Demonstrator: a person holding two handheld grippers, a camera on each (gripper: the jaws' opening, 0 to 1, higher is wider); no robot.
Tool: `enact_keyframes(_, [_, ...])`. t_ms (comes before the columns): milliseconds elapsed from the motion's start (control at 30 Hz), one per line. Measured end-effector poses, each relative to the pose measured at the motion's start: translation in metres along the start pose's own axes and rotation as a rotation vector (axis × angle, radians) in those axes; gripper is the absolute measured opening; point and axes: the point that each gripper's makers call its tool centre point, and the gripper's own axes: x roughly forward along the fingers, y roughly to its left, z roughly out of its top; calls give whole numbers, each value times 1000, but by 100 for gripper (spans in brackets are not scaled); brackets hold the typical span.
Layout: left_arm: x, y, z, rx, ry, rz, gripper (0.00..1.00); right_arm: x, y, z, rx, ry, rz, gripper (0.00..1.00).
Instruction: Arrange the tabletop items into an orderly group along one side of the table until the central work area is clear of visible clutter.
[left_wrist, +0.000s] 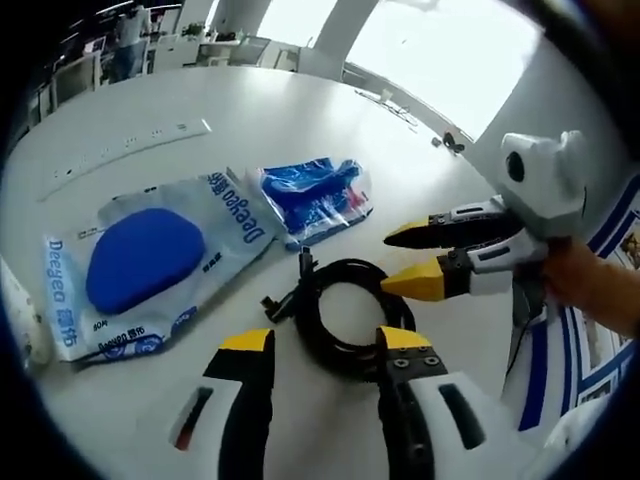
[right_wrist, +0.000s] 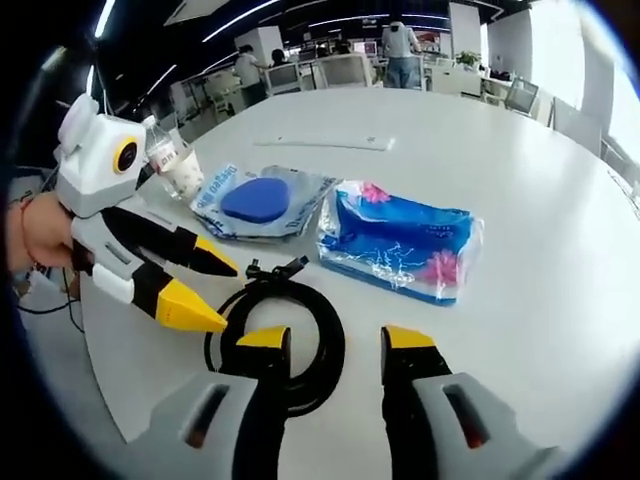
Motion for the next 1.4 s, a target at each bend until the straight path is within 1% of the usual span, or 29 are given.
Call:
enact_keyframes(133, [-4,-3,1,14,-10,-8,45,-4,0,2,-8,-3,0,38])
enact_keyframes(200, [-7,-5,5,33,-32,-17,49,-7,-1,2,-13,-8,-1,40])
enact_keyframes(267, [-10,-7,6,39,-38,-24,52,-10,-1,3,-14,-12,0,42])
enact_keyframes(333, [-13,-8,8,55,-44,-27,53,-12,-1,3,-21,-11,-1,43])
enact_keyframes(467, [-17,-10,10,60,-56,-35,58,-18,-1,3,-25,-16,0,47])
enact_keyframes(567, [-22,-11,14,70,-72,-47,63,-21,0,5,-32,-23,6,50])
enact_keyframes(733, [-32,-14,17,94,-90,-62,69,-32,4,9,-64,-40,22,56])
enact_keyframes(900, [-46,-16,20,110,-123,-84,75,-42,9,15,-85,-64,39,63])
enact_keyframes(1033, [-55,-19,22,114,-143,-90,80,-51,13,18,-97,-75,44,66])
enact_keyframes(1267, [-73,-24,22,140,-168,-103,88,-66,21,21,-127,-88,48,74])
enact_keyframes(1300, [-76,-25,22,142,-173,-109,89,-69,23,22,-130,-100,53,75])
enact_keyframes(1400, [-86,-29,21,164,-185,-112,91,-76,26,22,-141,-101,51,76])
